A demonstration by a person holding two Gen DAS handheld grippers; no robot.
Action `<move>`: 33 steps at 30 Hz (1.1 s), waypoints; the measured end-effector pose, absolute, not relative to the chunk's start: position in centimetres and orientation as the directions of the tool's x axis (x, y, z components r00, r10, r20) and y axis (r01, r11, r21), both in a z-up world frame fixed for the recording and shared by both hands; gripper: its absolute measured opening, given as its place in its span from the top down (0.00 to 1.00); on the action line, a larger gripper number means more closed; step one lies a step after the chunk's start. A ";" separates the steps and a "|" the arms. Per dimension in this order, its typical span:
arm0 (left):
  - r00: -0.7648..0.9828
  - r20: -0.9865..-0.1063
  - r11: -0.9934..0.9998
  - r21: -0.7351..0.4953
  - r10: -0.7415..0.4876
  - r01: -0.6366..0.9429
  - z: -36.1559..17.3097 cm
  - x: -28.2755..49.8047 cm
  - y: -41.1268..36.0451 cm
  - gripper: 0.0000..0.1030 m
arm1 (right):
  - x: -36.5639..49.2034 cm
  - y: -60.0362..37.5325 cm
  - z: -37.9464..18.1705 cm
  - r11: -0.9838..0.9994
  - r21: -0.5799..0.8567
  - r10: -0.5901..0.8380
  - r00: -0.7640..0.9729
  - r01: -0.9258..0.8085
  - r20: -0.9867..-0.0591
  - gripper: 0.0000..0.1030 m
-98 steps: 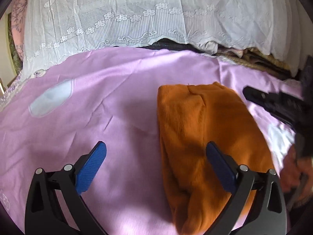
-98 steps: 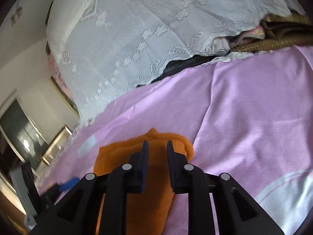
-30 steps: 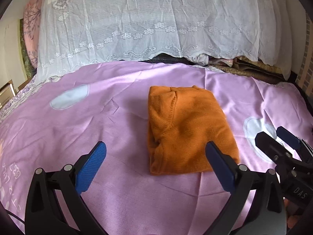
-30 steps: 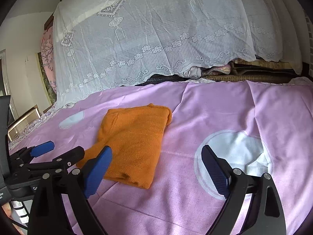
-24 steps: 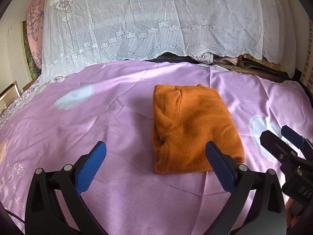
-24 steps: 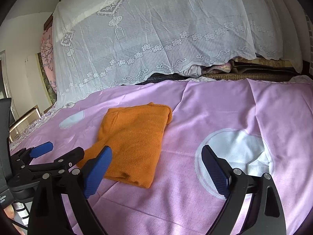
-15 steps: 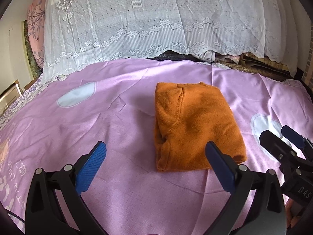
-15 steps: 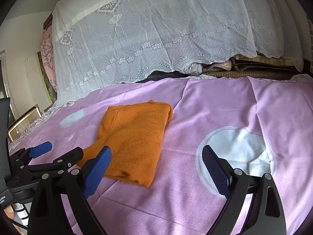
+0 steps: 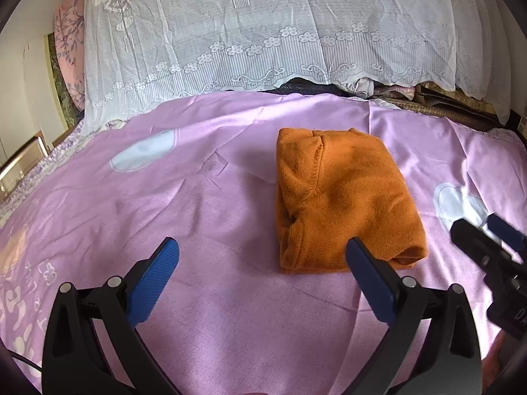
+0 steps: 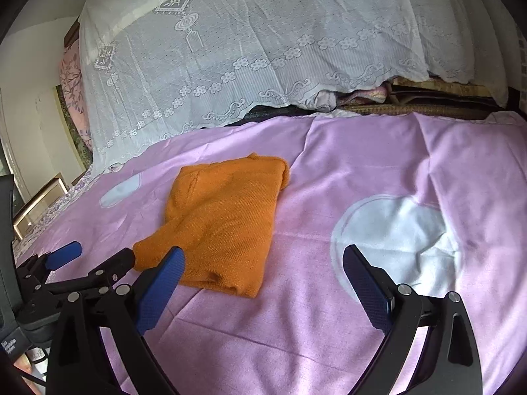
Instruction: Fold small clothes
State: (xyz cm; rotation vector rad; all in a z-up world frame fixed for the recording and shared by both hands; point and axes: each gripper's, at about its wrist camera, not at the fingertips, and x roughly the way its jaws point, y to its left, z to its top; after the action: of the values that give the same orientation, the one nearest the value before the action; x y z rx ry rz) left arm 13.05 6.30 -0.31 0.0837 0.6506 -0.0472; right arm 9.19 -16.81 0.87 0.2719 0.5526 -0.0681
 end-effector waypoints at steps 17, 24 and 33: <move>0.829 -0.560 0.995 0.079 0.000 0.053 1.4 10.6 7.0 0.04 | 5.1 -12.8 4.6 0.985 0.081 -0.095 0.874 0.152 -0.477 0.03; 0.820 -0.572 0.995 0.090 0.012 0.048 0.9 10.8 6.8 0.04 | 4.8 -13.8 4.2 0.979 0.152 -0.048 0.881 0.135 -0.470 0.03; 0.822 -0.569 0.993 0.109 0.019 0.053 0.7 10.7 6.4 0.04 | 4.5 -14.2 4.2 0.975 0.179 -0.038 0.886 0.135 -0.463 0.03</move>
State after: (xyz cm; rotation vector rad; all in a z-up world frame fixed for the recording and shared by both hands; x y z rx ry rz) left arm 10.69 6.39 0.72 0.1223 0.6059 -0.0177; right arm 4.52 -14.24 4.19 0.2091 0.4750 -0.0903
